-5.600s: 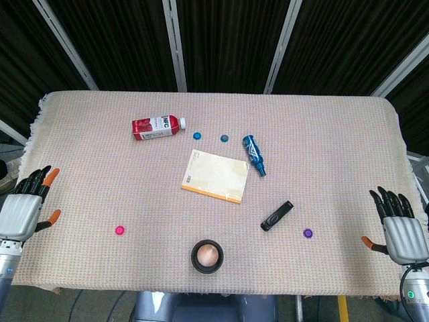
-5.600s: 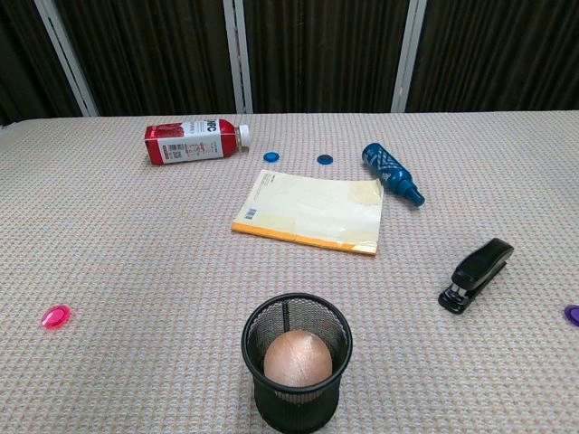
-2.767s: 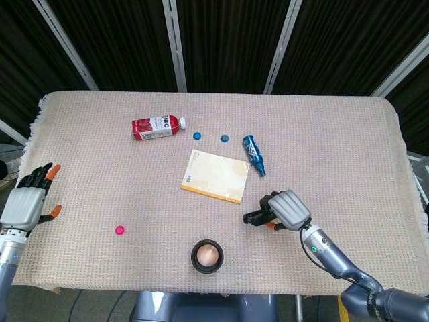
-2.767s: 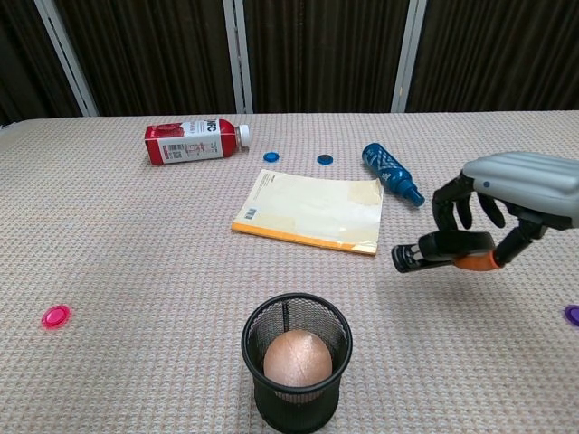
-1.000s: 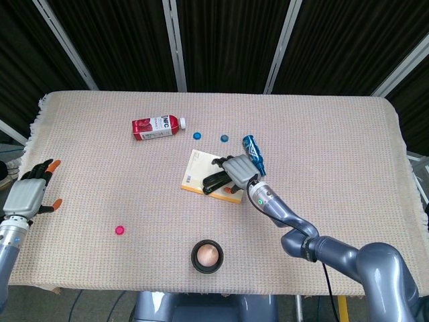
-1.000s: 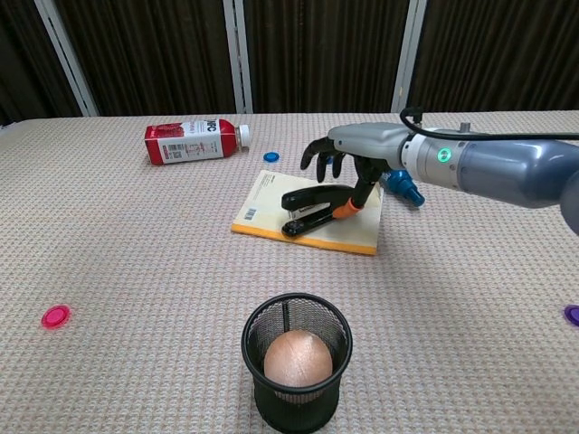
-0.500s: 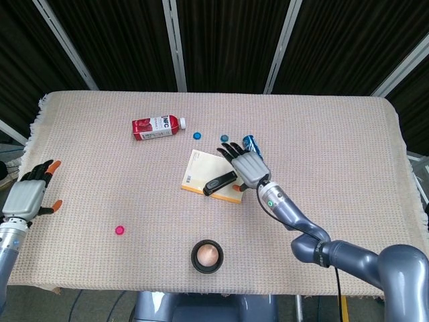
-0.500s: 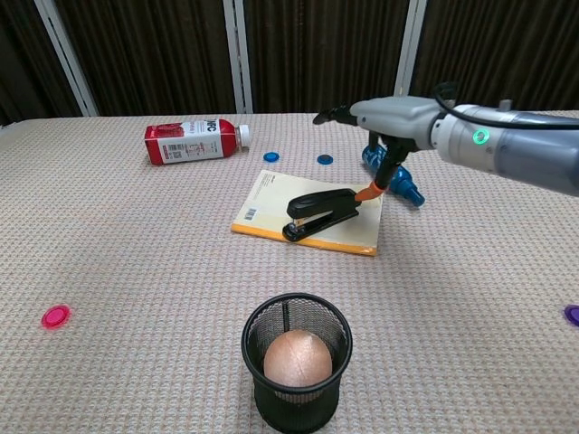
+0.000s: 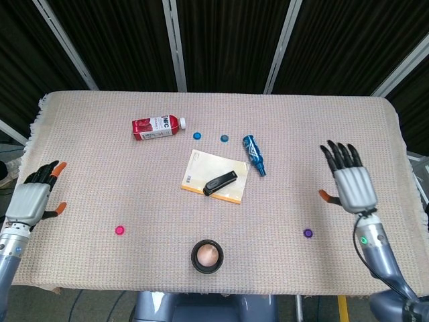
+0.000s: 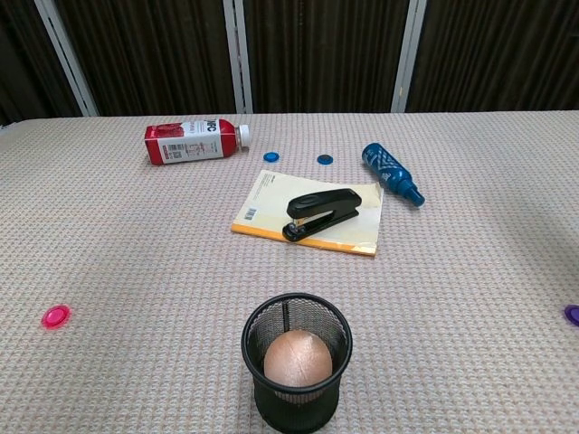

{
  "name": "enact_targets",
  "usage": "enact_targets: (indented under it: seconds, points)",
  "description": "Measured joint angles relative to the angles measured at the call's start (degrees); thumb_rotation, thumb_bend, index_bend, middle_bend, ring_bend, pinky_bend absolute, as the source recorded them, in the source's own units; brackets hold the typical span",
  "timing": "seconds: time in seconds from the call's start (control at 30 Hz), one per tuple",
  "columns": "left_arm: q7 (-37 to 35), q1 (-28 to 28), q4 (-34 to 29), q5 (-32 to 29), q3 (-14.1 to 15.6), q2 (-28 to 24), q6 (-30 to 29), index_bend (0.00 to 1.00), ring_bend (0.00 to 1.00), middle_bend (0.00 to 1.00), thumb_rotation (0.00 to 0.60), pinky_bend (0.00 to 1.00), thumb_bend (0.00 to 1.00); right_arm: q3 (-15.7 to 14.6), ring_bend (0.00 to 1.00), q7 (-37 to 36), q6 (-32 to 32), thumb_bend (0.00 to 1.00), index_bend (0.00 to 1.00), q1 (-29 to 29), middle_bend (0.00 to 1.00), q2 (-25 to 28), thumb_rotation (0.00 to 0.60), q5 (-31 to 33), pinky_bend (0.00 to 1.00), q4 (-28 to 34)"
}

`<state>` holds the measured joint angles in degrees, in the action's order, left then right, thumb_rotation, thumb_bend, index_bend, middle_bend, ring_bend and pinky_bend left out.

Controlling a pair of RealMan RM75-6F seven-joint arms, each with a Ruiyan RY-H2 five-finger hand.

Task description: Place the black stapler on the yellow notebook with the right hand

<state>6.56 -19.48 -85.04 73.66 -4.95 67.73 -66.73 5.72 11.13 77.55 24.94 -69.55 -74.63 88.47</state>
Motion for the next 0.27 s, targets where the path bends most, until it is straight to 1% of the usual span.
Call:
enact_targets:
  seconds: [0.07, 0.17, 0.27]
  points:
    - [0.42, 0.34, -0.58, 0.89, 0.20, -0.05, -1.19, 0.05, 0.03, 0.00, 0.600, 0.17, 0.30, -1.47, 0.00, -1.33, 2.09, 0.13, 0.00, -3.31, 0.00, -0.11, 0.600, -0.14, 0.00, -2.03]
    - [1.00, 0.85, -1.37, 2.06, 0.52, -0.11, -2.62, 0.05, 0.03, 0.00, 0.600, 0.17, 0.30, -3.00, 0.00, -3.05, 3.16, 0.13, 0.00, -6.80, 0.00, -0.80, 0.600, 0.62, 0.00, -5.72]
    - [1.25, 1.20, -1.82, 3.08, 0.82, -0.18, -3.64, 0.05, 0.03, 0.00, 0.600, 0.17, 0.30, -3.90, 0.00, -2.81, 3.79, 0.13, 0.00, -8.60, 0.00, -0.90, 0.600, 1.56, 0.00, -6.71]
